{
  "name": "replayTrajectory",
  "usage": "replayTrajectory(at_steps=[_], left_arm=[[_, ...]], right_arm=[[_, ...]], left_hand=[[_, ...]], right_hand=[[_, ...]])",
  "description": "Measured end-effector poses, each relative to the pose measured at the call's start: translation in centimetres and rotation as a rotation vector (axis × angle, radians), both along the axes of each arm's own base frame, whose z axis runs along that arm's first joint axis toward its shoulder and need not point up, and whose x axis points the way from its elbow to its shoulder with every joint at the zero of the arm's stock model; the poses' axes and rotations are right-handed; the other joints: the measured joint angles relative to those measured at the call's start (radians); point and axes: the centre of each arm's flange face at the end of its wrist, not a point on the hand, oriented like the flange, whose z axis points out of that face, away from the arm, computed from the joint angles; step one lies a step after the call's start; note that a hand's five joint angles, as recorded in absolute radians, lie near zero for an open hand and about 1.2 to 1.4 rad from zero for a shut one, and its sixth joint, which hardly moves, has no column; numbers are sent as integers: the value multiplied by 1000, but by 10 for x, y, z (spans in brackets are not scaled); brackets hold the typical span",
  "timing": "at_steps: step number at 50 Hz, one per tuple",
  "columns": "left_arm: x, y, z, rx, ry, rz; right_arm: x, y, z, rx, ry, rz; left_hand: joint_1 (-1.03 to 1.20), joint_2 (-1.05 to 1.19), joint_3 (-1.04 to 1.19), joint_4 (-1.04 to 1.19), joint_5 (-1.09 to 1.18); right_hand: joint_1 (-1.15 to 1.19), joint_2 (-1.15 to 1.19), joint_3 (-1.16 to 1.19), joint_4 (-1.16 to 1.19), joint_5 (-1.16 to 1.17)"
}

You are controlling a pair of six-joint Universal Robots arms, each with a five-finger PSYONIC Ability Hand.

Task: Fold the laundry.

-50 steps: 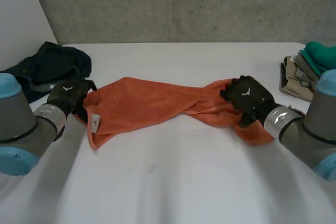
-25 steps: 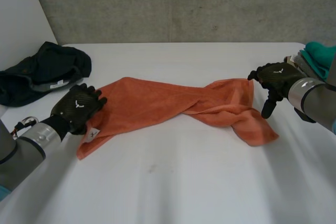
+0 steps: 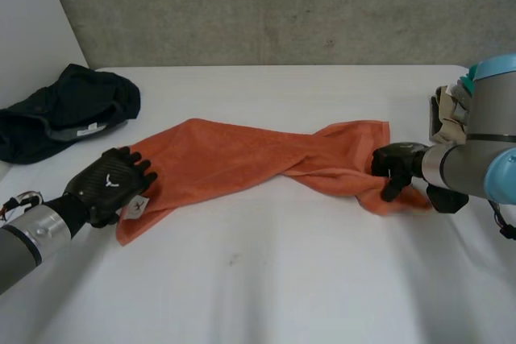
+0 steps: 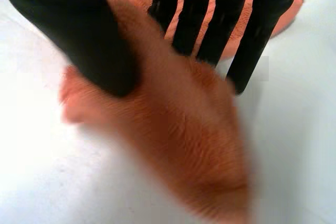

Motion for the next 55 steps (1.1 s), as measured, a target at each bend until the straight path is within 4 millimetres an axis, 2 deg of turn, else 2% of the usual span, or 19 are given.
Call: replayTrajectory(at_steps=[2,10,16,17,18,19,25,28,30,31,33,35,37,38,40,44,48,52,55], left_arm=[[-1,1,0,-1,-2,-15],[-2,0,-2,-10,4,-58],[-2,-10,-11,-12,-6,-81],[-2,-12,-13,-11,-10,-84],[-2,-12,-14,-11,-11,-84],[-3,-14,-16,-6,-14,-90],[-12,-11,-11,34,-8,-99],[-17,-7,5,59,12,-80],[-20,-4,26,82,53,-39],[-20,-4,26,82,53,-39],[-19,-2,57,113,145,50],[-17,-3,78,134,235,126],[-15,-4,86,142,277,160],[-10,-6,108,164,400,242],[-4,-7,125,189,522,309],[-1,-9,139,270,677,378],[-10,-12,130,374,693,396],[-25,-25,112,440,625,416],[-35,-47,104,419,571,452]], right_arm=[[3,1,0,-18,-6,10],[3,3,15,-122,-23,21],[-3,8,26,-180,7,38],[-5,9,27,-186,17,43],[-5,10,27,-187,20,44],[-7,11,28,-192,36,50],[-13,13,35,-224,95,67],[-18,14,50,-273,138,65],[-24,17,73,-347,193,60],[-24,17,73,-347,193,60],[-32,24,108,-458,269,59],[-36,32,131,-530,317,68],[-37,37,139,-558,336,73],[-39,47,156,-616,380,94],[-40,60,169,-669,433,128],[-38,71,167,-704,519,212],[-30,69,146,-713,595,309],[-18,53,118,-743,648,347],[-10,27,104,-820,671,294]], left_hand=[[35,30,31,32,31],[165,147,144,146,140],[377,355,345,342,331],[547,528,510,510,498],[582,553,548,549,537],[698,702,689,697,678],[699,750,737,751,699],[699,750,737,751,699],[699,750,737,751,699],[699,750,737,751,699],[699,750,737,752,699],[699,750,737,752,699],[699,750,737,752,699],[699,750,737,752,699],[699,750,740,752,699],[699,750,743,753,699],[699,750,743,753,699],[699,750,744,755,699],[699,750,748,757,699]], right_hand=[[98,154,154,190,164],[98,157,163,207,168],[98,157,170,208,168],[98,157,171,209,168],[98,157,171,209,168],[98,157,171,209,168],[98,157,171,209,168],[98,157,171,209,168],[98,157,171,209,168],[98,157,171,209,168],[98,157,171,209,168],[98,157,171,209,168],[98,157,171,209,168],[98,157,171,209,168],[98,157,171,209,168],[98,157,171,209,168],[98,157,171,209,178],[98,157,171,209,178],[98,157,171,209,178]])
